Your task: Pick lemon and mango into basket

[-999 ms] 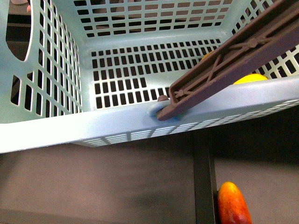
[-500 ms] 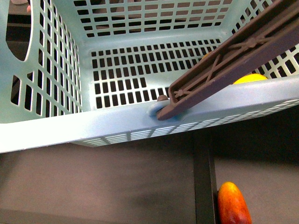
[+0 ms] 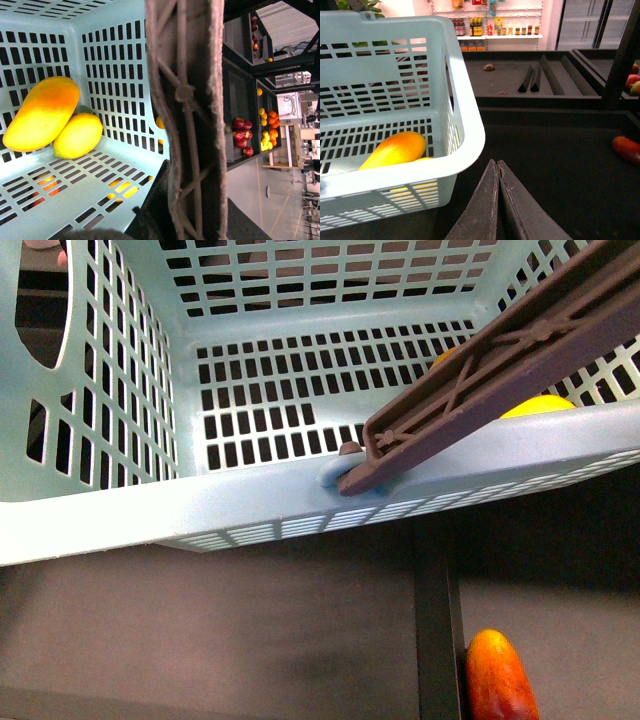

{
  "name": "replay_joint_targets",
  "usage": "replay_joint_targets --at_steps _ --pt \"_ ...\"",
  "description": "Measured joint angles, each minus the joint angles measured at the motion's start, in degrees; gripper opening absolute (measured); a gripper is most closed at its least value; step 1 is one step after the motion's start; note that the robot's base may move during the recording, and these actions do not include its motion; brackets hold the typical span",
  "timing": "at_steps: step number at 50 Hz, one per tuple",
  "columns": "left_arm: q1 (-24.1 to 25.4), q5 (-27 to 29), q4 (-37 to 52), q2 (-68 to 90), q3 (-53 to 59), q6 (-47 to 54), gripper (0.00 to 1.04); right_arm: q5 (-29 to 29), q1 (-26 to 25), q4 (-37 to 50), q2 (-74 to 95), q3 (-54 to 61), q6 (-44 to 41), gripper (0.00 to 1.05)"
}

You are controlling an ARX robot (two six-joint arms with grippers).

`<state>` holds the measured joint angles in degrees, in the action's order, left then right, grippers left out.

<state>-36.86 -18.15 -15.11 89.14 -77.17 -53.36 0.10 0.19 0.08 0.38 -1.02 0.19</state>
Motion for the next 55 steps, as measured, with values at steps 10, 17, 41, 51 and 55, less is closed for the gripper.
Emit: replay_joint_targets --at_steps 10,17,41,51,55 --pt "0.0 0.02 0.0 0.0 0.0 -0.02 0.06 0.0 0.0 0.0 -0.02 0.0 -0.02 0.16" --pt "0.0 0.02 0.0 0.0 0.0 -0.02 0.06 0.0 0.0 0.0 -0.02 0.0 -0.02 0.37" --pt "-1.44 10.25 6.05 -0.17 2.08 -1.14 0.06 0.02 0.0 0.0 -0.02 0.0 -0.02 0.96" --pt "0.83 27.61 15.87 2.51 3.91 -5.29 0.06 0.07 0.0 0.0 -0.07 0.0 0.0 0.96" --pt "3.04 26.43 16.94 4.55 2.99 -5.73 0.06 0.04 0.0 -0.02 -0.07 0.0 -0.02 0.96"
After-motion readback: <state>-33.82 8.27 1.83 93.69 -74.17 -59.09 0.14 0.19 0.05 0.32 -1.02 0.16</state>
